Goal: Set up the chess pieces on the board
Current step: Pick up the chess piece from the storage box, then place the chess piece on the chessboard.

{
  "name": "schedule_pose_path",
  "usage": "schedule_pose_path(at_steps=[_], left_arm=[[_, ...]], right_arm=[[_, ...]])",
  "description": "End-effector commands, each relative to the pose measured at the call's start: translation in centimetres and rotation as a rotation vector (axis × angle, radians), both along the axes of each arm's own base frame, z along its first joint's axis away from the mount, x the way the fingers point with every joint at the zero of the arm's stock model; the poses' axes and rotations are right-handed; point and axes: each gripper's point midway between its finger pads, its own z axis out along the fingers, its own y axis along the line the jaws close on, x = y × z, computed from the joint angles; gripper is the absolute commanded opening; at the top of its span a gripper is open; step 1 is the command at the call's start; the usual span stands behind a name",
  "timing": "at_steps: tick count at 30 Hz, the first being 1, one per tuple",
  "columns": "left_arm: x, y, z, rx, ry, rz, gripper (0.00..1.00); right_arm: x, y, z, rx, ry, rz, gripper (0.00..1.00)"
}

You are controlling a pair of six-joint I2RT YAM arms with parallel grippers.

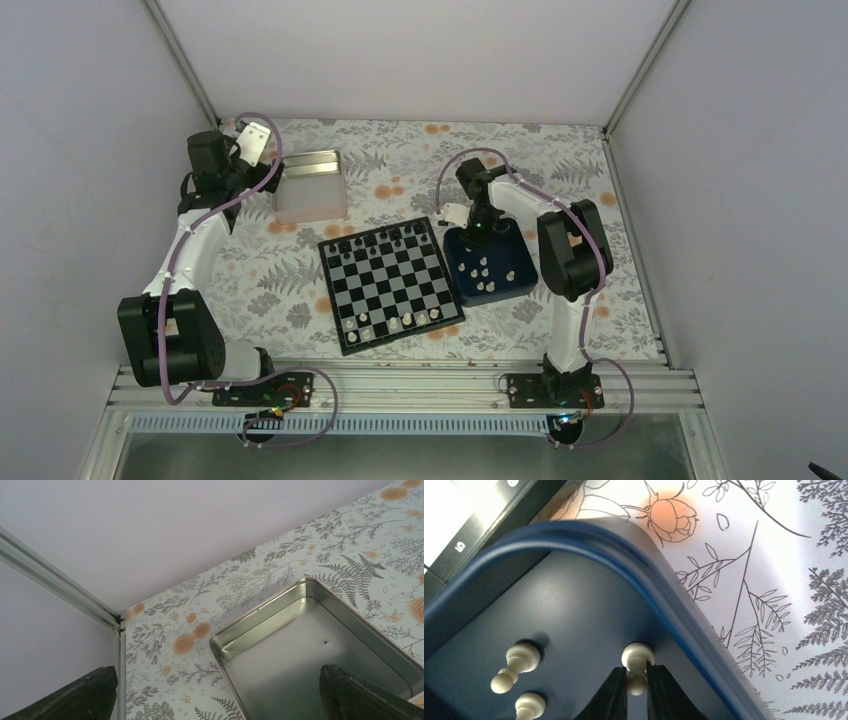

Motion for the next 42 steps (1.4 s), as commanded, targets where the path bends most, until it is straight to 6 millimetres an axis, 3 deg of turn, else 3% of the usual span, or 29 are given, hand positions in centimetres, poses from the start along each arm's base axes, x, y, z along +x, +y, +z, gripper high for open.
schedule_pose_path(at_steps=[1, 6, 12, 18, 21, 25, 31, 36, 42], left_arm=[[0.0, 0.4, 0.1, 0.002, -0.007, 0.011, 1.0], [0.0, 0.3, 0.2, 0.002, -0.009, 0.01, 1.0], [-0.1, 0.2, 0.4, -0.003, -0.014, 0.005, 1.0], [-0.2, 0.1, 0.8, -0.004, -0.023, 0.004, 1.0], [-0.3, 0.1, 1.0, -0.003, -0.026, 0.003, 1.0], [-0.3, 0.0, 1.0, -0.007, -0.025, -0.002, 1.0], [-0.3, 0.0, 1.0, -0.007, -0.026, -0.003, 1.0], [-0.2, 0.0, 1.0, -0.007, -0.026, -0.002, 1.0], [-0.3, 0.0, 0.9, -0.007, -0.026, -0.003, 1.0]], right_arm=[[0.1, 0.0, -0.2, 0.018, 0.004, -0.005, 0.09], [0.2, -0.2, 1.8, 0.017, -0.029, -0.013, 0.05], [0.7, 0.7, 6.5, 0.009, -0.11, 0.003, 0.04], [-0.9, 6.1, 11.2, 0.023, -0.182, 0.133, 0.04], [-3.3, 10.0, 12.1, 0.038, -0.185, 0.236, 0.05], [-6.8, 14.5, 11.6, 0.046, -0.164, 0.363, 0.05], [-11.9, 18.9, 9.3, 0.049, -0.096, 0.514, 0.06], [-15.4, 20.4, 6.7, 0.038, -0.036, 0.599, 0.06], [-17.4, 21.3, 5.0, 0.038, 0.011, 0.646, 0.07]])
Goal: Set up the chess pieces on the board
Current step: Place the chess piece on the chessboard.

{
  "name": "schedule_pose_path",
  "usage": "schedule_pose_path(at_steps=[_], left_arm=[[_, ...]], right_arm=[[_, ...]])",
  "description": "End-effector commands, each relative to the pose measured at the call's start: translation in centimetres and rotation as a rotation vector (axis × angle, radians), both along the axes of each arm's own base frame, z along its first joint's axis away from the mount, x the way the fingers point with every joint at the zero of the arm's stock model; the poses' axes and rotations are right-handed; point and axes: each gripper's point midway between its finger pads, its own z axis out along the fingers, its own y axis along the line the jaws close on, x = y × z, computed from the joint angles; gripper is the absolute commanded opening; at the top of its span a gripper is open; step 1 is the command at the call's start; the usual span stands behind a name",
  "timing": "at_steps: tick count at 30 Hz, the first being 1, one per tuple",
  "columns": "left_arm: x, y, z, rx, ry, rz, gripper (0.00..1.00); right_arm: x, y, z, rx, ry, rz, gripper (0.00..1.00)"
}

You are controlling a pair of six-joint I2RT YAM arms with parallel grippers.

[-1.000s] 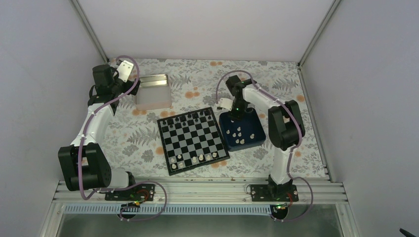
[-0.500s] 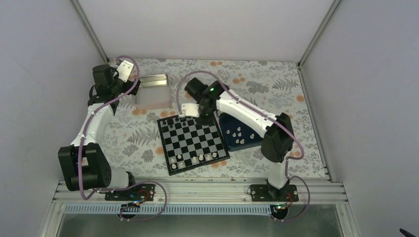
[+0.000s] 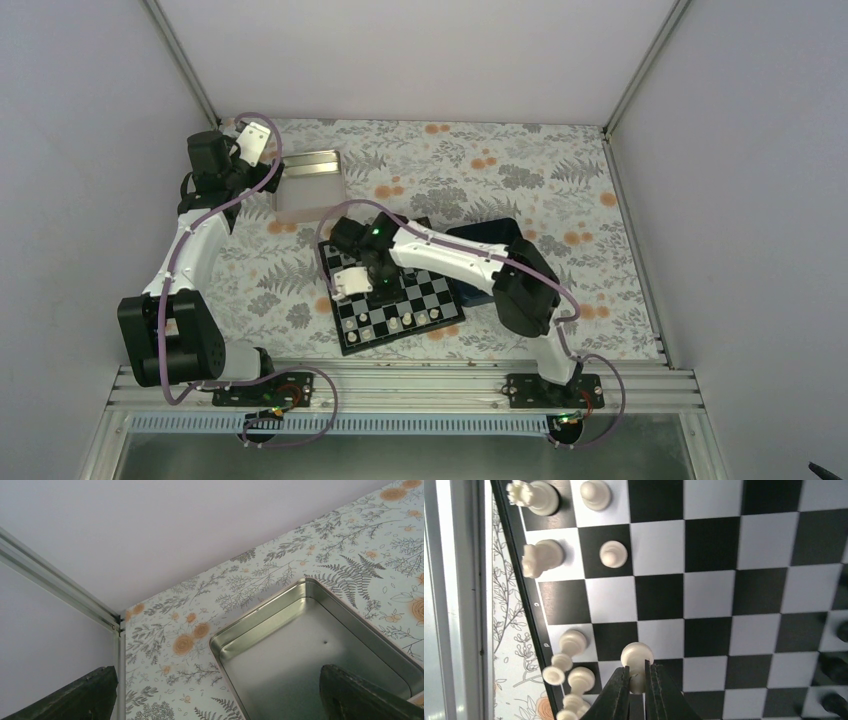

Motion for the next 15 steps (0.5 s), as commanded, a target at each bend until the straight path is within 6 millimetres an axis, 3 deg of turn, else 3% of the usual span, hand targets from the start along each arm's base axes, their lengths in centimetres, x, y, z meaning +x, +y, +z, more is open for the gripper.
schedule_pose_path(at_steps=[1, 15], left_arm=[[-0.3, 0.0, 0.9, -0.006, -0.026, -0.003, 1.0], [-0.3, 0.0, 0.8, -0.005, -0.024, -0.003, 1.0]], right_arm=[[-1.9, 0.6, -1.4, -0.009, 0.051, 0.033, 0.07], [-4.0, 1.1, -3.8, -0.042, 0.082, 0.084, 0.09]])
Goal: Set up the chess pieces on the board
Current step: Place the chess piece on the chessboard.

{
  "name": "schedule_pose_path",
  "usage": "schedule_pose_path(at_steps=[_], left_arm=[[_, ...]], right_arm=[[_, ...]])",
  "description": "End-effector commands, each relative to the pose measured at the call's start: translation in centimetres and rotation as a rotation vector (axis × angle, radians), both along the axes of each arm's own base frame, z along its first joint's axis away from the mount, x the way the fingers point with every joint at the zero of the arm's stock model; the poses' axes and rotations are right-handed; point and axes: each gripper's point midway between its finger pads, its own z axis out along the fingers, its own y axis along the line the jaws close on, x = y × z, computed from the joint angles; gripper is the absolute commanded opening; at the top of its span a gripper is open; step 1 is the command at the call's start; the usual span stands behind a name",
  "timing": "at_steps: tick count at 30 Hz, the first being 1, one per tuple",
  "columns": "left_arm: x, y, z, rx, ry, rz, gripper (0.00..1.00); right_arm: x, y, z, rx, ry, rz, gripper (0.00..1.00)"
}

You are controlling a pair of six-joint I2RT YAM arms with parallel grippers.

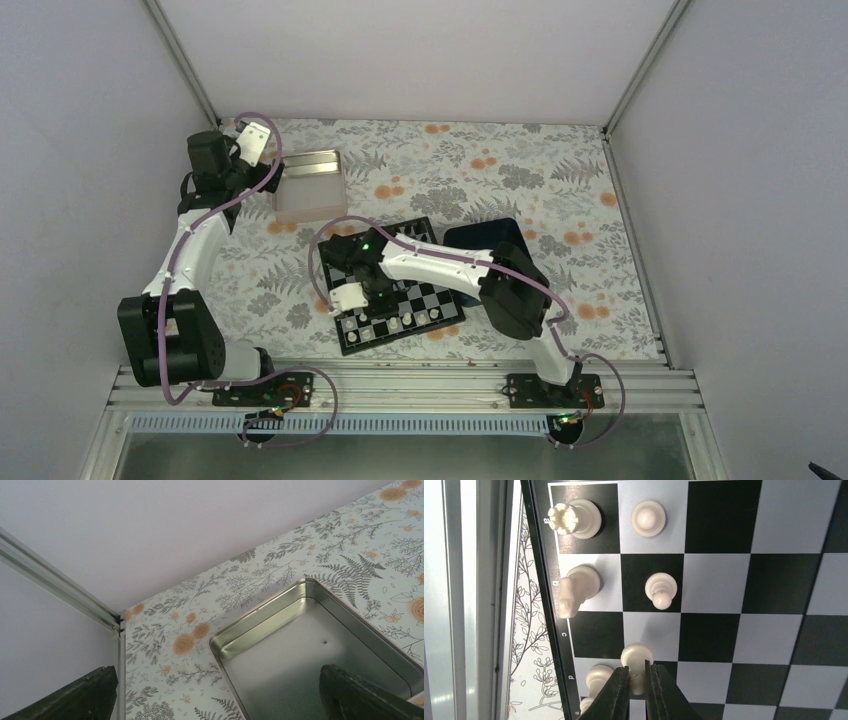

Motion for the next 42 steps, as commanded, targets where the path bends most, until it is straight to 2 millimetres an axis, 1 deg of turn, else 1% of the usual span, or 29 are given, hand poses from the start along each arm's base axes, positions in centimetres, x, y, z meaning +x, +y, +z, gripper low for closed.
schedule_pose_path(at_steps=[1, 10, 18, 22, 25, 30, 33, 36, 38, 39, 42], left_arm=[[-0.3, 0.0, 0.8, -0.005, -0.023, -0.002, 1.0], [-0.4, 0.0, 0.7, -0.005, -0.024, -0.003, 1.0], [-0.4, 0.0, 0.8, -0.005, -0.025, -0.003, 1.0], [-0.4, 0.1, 0.9, -0.004, -0.032, 0.005, 1.0], [-0.6, 0.1, 1.3, -0.001, -0.044, 0.001, 1.0], [-0.5, 0.0, 1.1, -0.004, -0.034, -0.002, 1.0], [-0.5, 0.0, 1.0, -0.005, -0.031, -0.003, 1.0], [-0.4, 0.0, 1.1, -0.004, -0.034, -0.003, 1.0], [-0.5, 0.0, 1.1, -0.005, -0.033, -0.004, 1.0], [-0.4, 0.0, 1.0, -0.005, -0.032, -0.004, 1.0], [-0.4, 0.0, 1.0, -0.005, -0.033, -0.004, 1.0]], right_arm=[[-0.8, 0.2, -1.2, -0.014, 0.024, 0.02, 0.09], [-0.5, 0.0, -2.2, -0.031, 0.008, 0.023, 0.09], [-0.1, 0.0, -2.7, -0.036, -0.005, 0.022, 0.1], [0.2, 0.1, -2.6, -0.03, -0.013, 0.017, 0.11], [0.4, 0.1, -2.7, -0.027, -0.017, 0.015, 0.14], [0.8, 0.2, -2.3, -0.022, -0.033, 0.009, 0.21], [1.4, 0.2, -1.0, 0.002, -0.043, -0.01, 0.23], [2.9, -0.4, 1.3, 0.037, -0.068, -0.056, 0.24], [4.8, -1.2, 3.4, 0.074, -0.098, -0.107, 0.25], [6.0, -1.9, 4.3, 0.088, -0.11, -0.141, 0.26], [9.7, -4.6, 6.9, 0.119, -0.147, -0.253, 0.27]])
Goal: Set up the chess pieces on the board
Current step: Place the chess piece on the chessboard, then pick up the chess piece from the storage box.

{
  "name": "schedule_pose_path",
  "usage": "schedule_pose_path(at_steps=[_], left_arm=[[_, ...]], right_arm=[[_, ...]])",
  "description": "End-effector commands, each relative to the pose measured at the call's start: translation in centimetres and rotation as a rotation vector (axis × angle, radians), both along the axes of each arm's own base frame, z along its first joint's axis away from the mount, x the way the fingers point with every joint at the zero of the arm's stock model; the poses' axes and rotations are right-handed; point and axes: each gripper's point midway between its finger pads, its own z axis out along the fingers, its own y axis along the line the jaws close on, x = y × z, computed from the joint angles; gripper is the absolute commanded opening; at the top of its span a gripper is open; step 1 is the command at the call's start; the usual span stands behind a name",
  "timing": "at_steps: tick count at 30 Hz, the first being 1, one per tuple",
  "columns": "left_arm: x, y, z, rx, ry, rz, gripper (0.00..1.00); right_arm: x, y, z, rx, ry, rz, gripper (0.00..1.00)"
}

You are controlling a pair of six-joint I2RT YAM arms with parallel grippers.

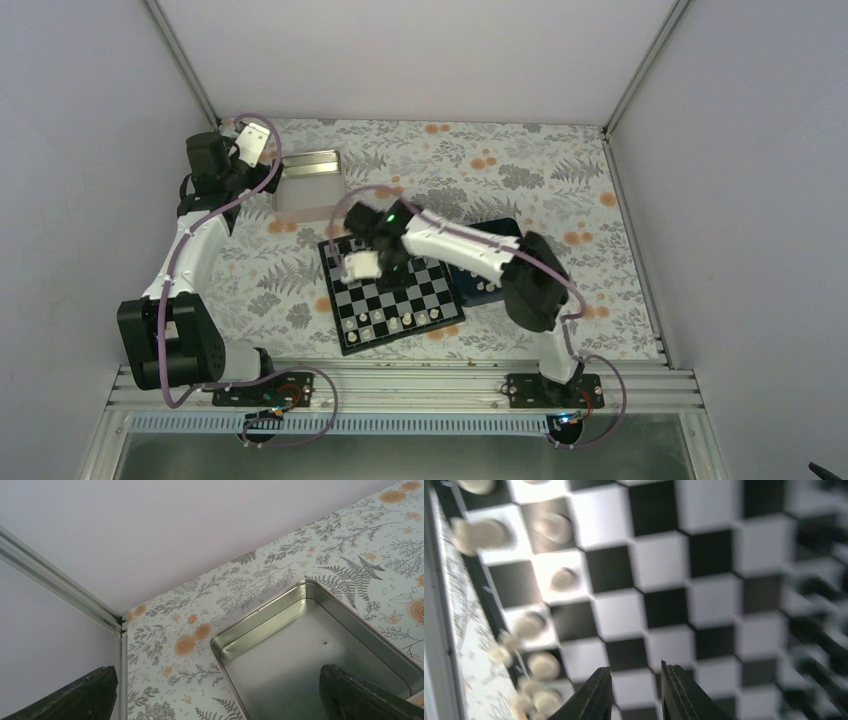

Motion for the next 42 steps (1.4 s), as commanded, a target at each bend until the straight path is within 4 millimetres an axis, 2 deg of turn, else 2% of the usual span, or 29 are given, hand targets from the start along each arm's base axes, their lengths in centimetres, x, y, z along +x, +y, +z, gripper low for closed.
schedule_pose_path(at_steps=[1, 3, 7, 15, 20, 26, 33, 42], left_arm=[[-0.1, 0.0, 0.8, -0.007, -0.022, -0.006, 1.0], [-0.1, 0.0, 0.9, -0.007, -0.024, -0.007, 1.0], [-0.1, 0.0, 1.0, -0.006, -0.026, -0.006, 1.0], [-0.1, 0.0, 0.8, -0.008, -0.019, -0.007, 1.0], [-0.1, 0.0, 0.7, -0.007, -0.018, -0.005, 1.0], [0.0, 0.0, 0.5, -0.008, -0.011, -0.005, 1.0], [0.1, 0.0, 0.4, -0.01, -0.007, -0.008, 1.0], [0.1, -0.1, 0.3, -0.014, -0.004, -0.013, 1.0]], right_arm=[[6.3, -4.0, 6.4, 0.096, -0.105, -0.184, 0.28], [8.3, -6.5, 7.0, 0.095, -0.121, -0.253, 0.29], [10.7, -10.6, 6.7, 0.084, -0.124, -0.355, 0.31], [12.7, -16.7, 2.4, -0.008, -0.094, -0.49, 0.32], [13.8, -20.0, 0.7, -0.051, -0.079, -0.572, 0.33], [13.8, -22.0, -1.3, -0.081, -0.04, -0.612, 0.34], [13.3, -23.2, -3.5, -0.104, 0.016, -0.642, 0.35], [12.0, -23.8, -4.3, -0.105, 0.063, -0.662, 0.36]])
